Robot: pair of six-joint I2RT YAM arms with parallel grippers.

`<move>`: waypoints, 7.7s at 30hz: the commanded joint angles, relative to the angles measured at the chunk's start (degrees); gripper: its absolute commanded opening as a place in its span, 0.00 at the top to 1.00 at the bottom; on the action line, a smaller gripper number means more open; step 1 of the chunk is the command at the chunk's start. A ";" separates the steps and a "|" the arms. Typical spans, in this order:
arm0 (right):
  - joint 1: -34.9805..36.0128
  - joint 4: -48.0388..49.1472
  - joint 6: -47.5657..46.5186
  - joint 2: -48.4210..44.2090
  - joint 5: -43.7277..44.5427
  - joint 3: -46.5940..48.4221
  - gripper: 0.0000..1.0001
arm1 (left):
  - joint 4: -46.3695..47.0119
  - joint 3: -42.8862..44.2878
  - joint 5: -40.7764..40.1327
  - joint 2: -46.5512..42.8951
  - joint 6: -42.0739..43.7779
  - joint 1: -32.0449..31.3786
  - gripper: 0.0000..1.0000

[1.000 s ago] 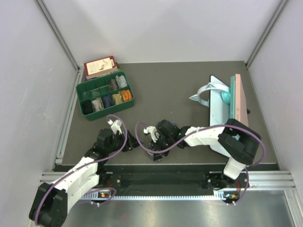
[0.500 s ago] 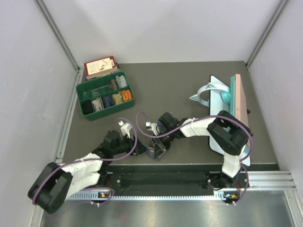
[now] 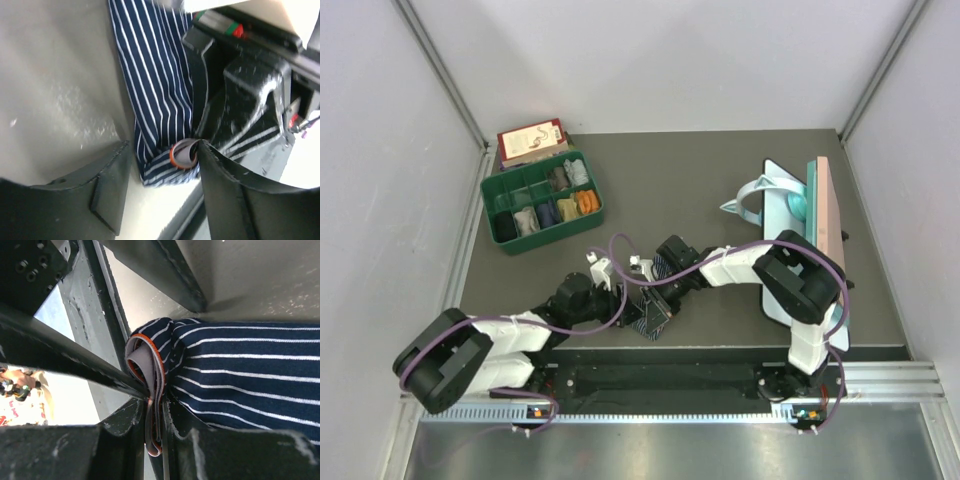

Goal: Roll the underwear
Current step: Roll the underwear to the center of the board.

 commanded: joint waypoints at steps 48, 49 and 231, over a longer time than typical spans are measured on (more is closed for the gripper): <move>3.41 13.83 35.92 -18.78 40.20 -21.84 1.00 | -5.35 5.37 -13.56 1.49 -5.90 -5.58 0.20; 3.15 12.35 35.03 -19.04 40.11 -21.66 1.00 | -7.36 5.20 -14.09 -1.23 -5.64 -5.58 0.19; -8.72 16.20 32.39 -25.37 37.03 -26.31 0.34 | -1.85 13.37 -9.00 19.67 -9.50 -5.49 1.00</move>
